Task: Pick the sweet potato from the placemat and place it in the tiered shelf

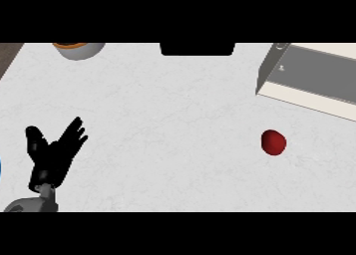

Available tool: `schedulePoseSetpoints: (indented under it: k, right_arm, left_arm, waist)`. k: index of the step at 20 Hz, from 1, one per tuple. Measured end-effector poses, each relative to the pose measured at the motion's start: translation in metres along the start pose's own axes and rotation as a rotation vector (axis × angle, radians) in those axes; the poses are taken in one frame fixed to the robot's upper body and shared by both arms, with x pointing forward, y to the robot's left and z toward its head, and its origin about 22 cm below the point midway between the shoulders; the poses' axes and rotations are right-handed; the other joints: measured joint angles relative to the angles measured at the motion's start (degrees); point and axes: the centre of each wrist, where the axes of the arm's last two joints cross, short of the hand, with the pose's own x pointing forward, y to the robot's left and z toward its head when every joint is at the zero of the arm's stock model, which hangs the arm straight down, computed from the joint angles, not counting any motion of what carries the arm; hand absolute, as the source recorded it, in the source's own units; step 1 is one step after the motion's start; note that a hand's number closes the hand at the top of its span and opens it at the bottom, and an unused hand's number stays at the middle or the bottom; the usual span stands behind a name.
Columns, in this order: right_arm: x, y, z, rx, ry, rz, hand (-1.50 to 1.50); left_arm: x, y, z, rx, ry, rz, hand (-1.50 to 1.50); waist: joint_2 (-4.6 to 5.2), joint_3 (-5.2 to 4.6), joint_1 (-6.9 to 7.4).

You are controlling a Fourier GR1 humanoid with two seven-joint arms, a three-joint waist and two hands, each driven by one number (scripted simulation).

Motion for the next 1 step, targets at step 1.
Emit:
schedulePoseSetpoints:
  k: [1]
  right_arm:
    - [-0.0043,-0.0118,-0.0016,0.003,-0.001,-0.003,-1.5]
  left_arm:
    - [-0.0002,0.0004,-0.0004,0.002,0.003,0.001,0.0]
  waist:
    - [0.01,0.01,-0.07]
